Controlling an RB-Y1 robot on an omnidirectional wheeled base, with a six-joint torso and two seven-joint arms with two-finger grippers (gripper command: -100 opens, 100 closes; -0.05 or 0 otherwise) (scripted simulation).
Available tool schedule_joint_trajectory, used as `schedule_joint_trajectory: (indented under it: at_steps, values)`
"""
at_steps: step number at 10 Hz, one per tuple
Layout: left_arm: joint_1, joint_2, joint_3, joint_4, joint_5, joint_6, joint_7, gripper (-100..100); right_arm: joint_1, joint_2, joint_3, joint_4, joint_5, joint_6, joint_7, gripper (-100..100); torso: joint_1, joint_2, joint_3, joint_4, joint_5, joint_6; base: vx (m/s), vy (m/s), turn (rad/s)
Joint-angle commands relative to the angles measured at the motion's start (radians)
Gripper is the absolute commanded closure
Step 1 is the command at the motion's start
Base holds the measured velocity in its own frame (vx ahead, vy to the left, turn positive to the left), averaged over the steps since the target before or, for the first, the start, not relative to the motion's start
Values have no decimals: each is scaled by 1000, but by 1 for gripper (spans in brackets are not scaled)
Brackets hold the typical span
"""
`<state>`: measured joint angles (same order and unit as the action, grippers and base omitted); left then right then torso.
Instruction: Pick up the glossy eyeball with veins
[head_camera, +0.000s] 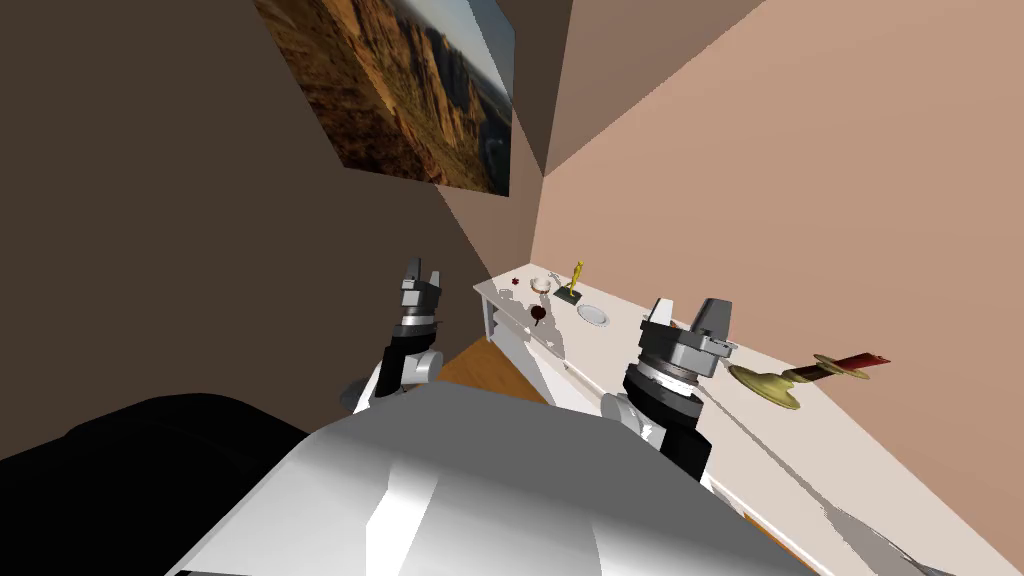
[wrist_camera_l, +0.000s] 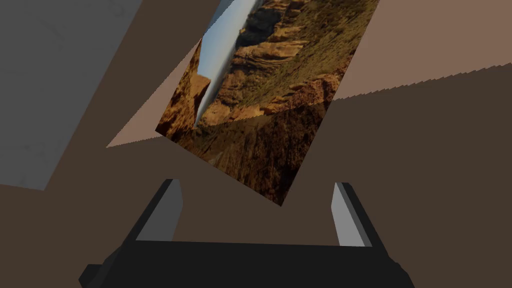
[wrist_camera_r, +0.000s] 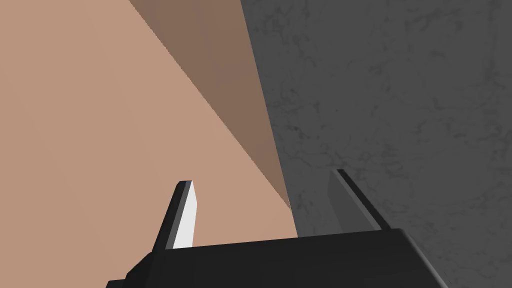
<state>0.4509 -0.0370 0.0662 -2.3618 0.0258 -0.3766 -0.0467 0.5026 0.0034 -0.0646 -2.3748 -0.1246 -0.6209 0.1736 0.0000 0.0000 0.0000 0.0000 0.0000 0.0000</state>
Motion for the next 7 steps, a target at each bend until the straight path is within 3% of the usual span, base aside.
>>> schedule_joint_trajectory:
  at_steps: [1,3,7]
  values:
    - [0,0,0,0,0,0,0,0,-5,-32,9,15,4,5,2,-100,0,0,0,0,0,0,-13,-6,159]
    - [0,0,0,0,0,0,0,0,-19,-81,28,49,13,15,7,-100,-1,2,1,0,0,0,-49,-30,246]
    - [0,0,0,0,0,0,0,0,-70,-189,87,158,46,48,23,-100,-3,5,3,1,-1,0,-82,-32,398]
